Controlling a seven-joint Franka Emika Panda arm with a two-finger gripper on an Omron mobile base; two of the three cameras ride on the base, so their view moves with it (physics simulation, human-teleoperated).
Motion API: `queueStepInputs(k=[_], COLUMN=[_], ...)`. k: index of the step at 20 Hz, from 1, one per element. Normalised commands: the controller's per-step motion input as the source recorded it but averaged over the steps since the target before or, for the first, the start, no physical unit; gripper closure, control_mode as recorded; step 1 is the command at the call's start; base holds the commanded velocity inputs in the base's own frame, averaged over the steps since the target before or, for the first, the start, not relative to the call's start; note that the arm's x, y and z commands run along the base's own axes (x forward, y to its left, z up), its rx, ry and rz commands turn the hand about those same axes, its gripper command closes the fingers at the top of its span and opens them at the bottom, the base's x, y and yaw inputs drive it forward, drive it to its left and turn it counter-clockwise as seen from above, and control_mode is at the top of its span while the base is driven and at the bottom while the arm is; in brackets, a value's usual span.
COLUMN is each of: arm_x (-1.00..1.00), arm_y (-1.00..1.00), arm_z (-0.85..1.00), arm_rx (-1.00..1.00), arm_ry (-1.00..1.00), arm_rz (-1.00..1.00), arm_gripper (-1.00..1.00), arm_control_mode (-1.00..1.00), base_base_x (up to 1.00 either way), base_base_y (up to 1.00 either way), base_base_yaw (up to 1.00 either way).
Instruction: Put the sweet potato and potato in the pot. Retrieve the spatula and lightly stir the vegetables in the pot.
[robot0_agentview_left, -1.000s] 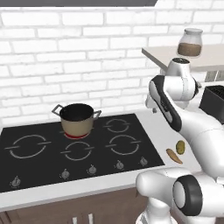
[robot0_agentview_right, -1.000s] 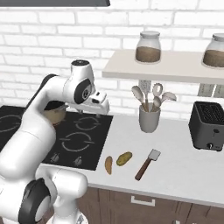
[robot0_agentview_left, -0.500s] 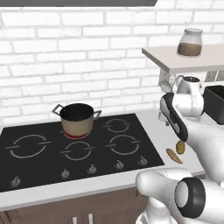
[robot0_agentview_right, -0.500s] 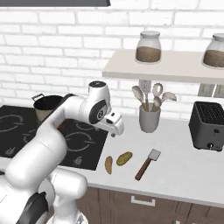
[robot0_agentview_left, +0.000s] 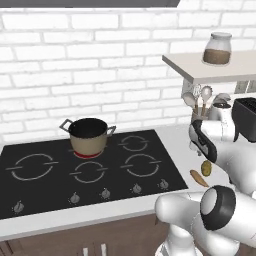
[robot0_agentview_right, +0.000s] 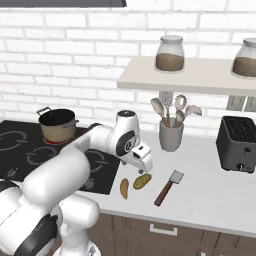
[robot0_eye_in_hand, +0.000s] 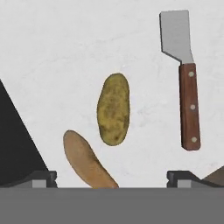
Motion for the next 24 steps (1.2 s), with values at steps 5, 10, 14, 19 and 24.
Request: queueStepInputs(k=[5,10,14,19,24], arm_x=[0.05,0.24,0.22,0.04,0.00], arm_y=[-0.19,-0.04,-0.01,-0.11,-0.11], arm_z=[-0.50,-0.42,-0.42,-0.31,-0.26], arm_rx=[0.00,0.00,0.00,0.00,0.00], arm_ry=[0.02,0.00,0.00,0.00,0.00], arm_rz=[-0.07,-0.02,-0.02,-0.05,-0.04], arm_gripper=[-1.00,-1.00,-1.00,-1.00,-1.00], arm_control_mode=[-1.00,-1.00,-1.00,-1.00,-1.00], base_base_x=[0.00,0.00,0.00,0.00,0.00], base_base_y=[0.00,0.00,0.00,0.00,0.00], base_base_yaw=[0.00,0.00,0.00,0.00,0.00])
